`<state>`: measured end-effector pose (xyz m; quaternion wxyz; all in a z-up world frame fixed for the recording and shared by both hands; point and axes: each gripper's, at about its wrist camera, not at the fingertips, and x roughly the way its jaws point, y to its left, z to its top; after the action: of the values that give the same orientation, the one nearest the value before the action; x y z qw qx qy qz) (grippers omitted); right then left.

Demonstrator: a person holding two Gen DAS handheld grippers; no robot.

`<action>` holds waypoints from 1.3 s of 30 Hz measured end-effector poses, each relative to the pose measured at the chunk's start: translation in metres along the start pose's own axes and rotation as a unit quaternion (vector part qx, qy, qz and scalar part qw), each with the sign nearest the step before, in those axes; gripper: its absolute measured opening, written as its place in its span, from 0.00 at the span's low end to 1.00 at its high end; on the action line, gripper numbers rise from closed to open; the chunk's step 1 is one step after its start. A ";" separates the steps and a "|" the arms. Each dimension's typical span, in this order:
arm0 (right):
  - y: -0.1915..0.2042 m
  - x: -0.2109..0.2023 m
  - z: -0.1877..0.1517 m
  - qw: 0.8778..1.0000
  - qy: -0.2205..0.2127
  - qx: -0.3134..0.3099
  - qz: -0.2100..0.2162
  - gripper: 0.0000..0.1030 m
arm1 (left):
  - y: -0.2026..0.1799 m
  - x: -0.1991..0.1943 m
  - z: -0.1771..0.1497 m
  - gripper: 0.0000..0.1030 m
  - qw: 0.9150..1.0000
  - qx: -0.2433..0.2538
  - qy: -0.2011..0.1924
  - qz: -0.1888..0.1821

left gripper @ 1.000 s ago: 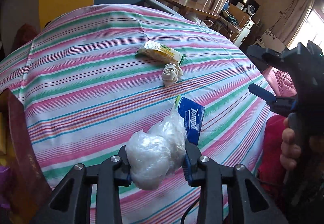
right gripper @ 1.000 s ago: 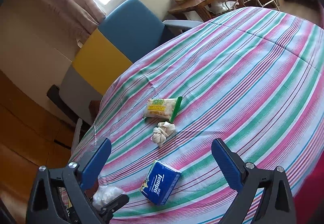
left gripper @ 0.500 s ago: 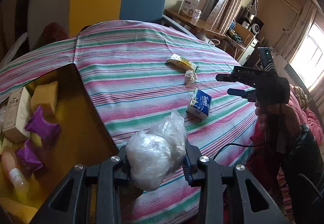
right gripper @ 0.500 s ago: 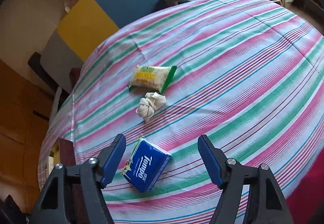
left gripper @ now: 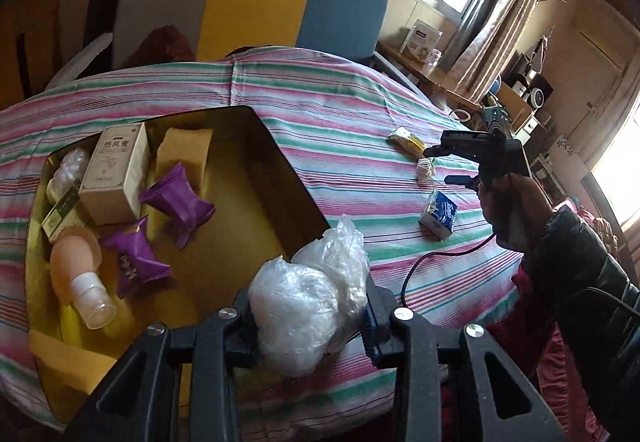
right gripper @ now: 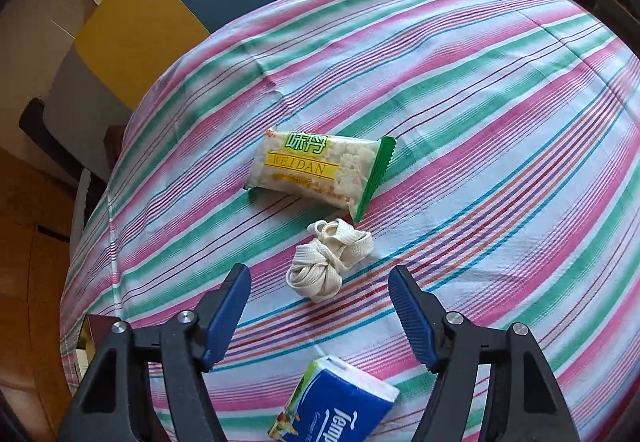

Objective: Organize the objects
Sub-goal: 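Grasp the clear plastic bag with the left gripper and lift it, then carry the plastic bag over the tray while the right gripper grasps the white knotted cloth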

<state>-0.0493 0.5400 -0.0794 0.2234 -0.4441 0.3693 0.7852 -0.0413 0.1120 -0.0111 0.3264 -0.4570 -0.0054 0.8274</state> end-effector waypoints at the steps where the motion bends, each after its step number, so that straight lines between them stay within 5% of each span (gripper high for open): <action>1: -0.001 0.003 -0.001 1.000 -0.001 0.003 0.000 0.71 | 0.003 -0.002 -0.001 0.35 1.000 -0.004 0.000 0.003; 10: -0.004 0.021 0.009 1.000 -0.010 0.005 0.010 0.59 | 0.013 -0.007 -0.007 0.35 1.000 -0.014 0.000 0.018; 12: 0.002 0.024 0.011 1.000 -0.016 -0.024 -0.012 0.37 | 0.012 -0.008 -0.007 0.35 1.000 -0.014 0.000 0.019; 15: 0.016 0.026 0.008 0.997 -0.009 -0.076 -0.022 0.34 | 0.014 -0.010 -0.009 0.35 1.000 -0.018 -0.001 0.023; 23: 0.055 0.038 -0.015 0.979 0.022 -0.199 -0.021 0.36 | 0.035 -0.031 -0.019 0.35 0.997 -0.050 -0.013 0.053; 31: 0.055 0.040 -0.017 0.976 0.019 -0.217 -0.025 0.37 | 0.066 -0.055 -0.036 0.35 0.991 -0.085 -0.022 0.096; 39: 0.061 0.037 -0.026 0.967 0.012 -0.251 -0.045 0.39 | 0.072 -0.057 -0.044 0.35 0.990 -0.097 -0.020 0.096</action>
<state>-0.0951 0.4827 -0.0966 0.1360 -0.5114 0.1424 0.8365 -0.0257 0.0115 -0.0155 0.1990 -0.4686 -0.0482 0.8594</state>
